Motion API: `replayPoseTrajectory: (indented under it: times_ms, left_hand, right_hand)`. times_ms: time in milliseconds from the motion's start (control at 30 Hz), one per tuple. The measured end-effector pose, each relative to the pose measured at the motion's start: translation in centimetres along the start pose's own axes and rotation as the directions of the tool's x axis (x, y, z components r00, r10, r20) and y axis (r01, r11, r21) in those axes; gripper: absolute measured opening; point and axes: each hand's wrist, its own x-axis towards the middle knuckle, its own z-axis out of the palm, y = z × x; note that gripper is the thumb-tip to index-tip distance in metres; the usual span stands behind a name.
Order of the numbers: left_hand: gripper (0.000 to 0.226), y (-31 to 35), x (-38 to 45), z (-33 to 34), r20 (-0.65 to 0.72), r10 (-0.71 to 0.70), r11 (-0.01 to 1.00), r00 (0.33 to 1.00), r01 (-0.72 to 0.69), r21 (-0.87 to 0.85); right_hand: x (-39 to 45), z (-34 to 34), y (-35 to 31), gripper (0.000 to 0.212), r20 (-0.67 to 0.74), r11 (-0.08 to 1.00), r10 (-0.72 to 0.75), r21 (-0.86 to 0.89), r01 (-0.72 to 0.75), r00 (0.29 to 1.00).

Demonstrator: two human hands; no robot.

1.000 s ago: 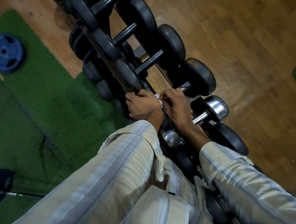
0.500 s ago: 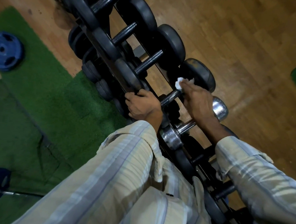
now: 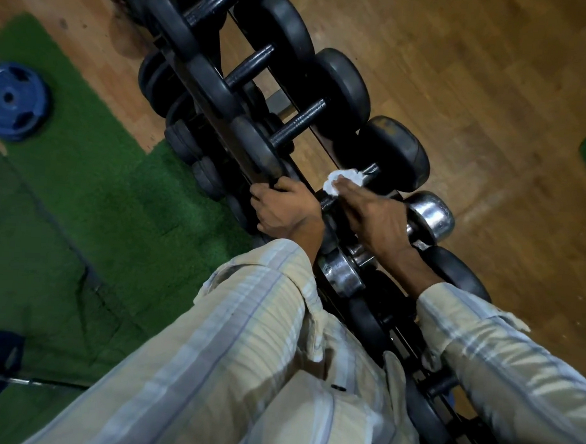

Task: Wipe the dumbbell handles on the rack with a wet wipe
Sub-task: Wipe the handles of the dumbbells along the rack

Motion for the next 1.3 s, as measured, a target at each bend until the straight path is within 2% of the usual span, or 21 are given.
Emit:
replayPoseTrajectory:
  times_ms: [67,133,267,367,500,700,767,833,867,933,1000,1067,1100,1200,1233,1300]
  left_hand:
    - [0.023,0.0,0.1,0.0,0.006,0.001,1.000,1.000,-0.001,0.002]
    - [0.022,0.0,0.1,-0.1,0.006,0.001,1.000,1.000,-0.001,0.004]
    - [0.023,-0.1,0.1,-0.1,0.007,0.002,1.000,1.000,-0.002,0.005]
    - [0.023,0.0,0.1,0.0,0.009,-0.005,1.000,1.000,0.005,0.004]
    - [0.023,0.0,0.1,0.0,0.017,-0.001,1.000,1.000,0.001,0.004]
    - [0.023,-0.2,0.2,0.0,0.027,0.009,1.000,1.000,-0.009,0.012]
    - [0.023,-0.1,0.2,0.0,0.025,0.010,1.000,1.000,-0.010,0.006]
    - [0.024,-0.1,0.2,0.0,0.013,0.014,1.000,1.000,-0.014,0.004]
    - [0.024,-0.1,0.2,0.0,0.009,0.017,1.000,1.000,-0.017,0.004]
    - [0.024,-0.1,0.1,0.0,0.012,0.018,1.000,1.000,-0.018,0.003]
    - [0.024,-0.1,0.1,0.0,0.014,0.013,1.000,1.000,-0.013,0.008]
    - [0.024,-0.1,0.2,0.0,0.011,0.013,1.000,1.000,-0.014,0.010]
    - [0.024,-0.1,0.2,0.0,0.011,0.015,1.000,1.000,-0.015,0.007]
    - [0.026,-0.2,0.2,0.0,0.006,0.022,1.000,1.000,-0.022,-0.008]
    - [0.027,-0.2,0.1,0.0,0.005,0.023,1.000,1.000,-0.023,-0.010]
    - [0.026,-0.2,0.0,0.1,0.007,0.022,1.000,1.000,-0.022,-0.009]
  right_hand:
    - [1.0,-0.6,0.9,0.040,-0.127,0.984,0.174,-0.017,-0.178,0.976]
    - [1.7,-0.6,0.8,0.038,-0.204,0.962,0.257,-0.036,-0.269,0.945]
    - [1.5,-0.1,0.1,0.035,-0.235,0.951,0.306,0.022,-0.309,0.923]
    - [0.9,0.7,0.6,0.028,-0.335,0.942,0.334,0.121,-0.311,0.881]
    - [1.1,1.6,-0.7,0.025,-0.396,0.843,0.531,0.340,-0.417,0.749]
    - [2.8,0.4,-4.0,0.022,-0.376,0.608,0.793,0.433,-0.665,0.479]
    - [2.7,0.3,-4.0,0.022,-0.325,0.508,0.860,0.469,-0.722,0.394]
    - [2.7,0.6,-3.5,0.021,-0.201,0.348,0.938,0.570,-0.745,0.284]
    - [2.9,0.9,-3.3,0.017,-0.090,0.223,0.970,0.695,-0.683,0.225]
    - [3.9,1.0,-3.1,0.005,0.169,-0.090,0.977,0.884,-0.459,0.133]
    - [4.6,0.9,-2.9,0.006,0.341,-0.299,0.936,0.900,-0.317,0.087]
    - [4.4,0.8,-2.1,0.011,0.462,-0.417,0.881,0.861,-0.292,0.105]
    - [4.1,0.8,-1.5,0.015,0.526,-0.475,0.838,0.834,-0.281,0.147]
    - [3.1,1.1,0.1,0.027,0.692,-0.695,0.628,0.704,-0.142,0.356]
    - [2.8,1.1,0.4,0.028,0.707,-0.743,0.565,0.660,-0.112,0.425]
    - [2.5,1.4,0.8,0.036,0.685,-0.764,0.488,0.635,-0.115,0.541]
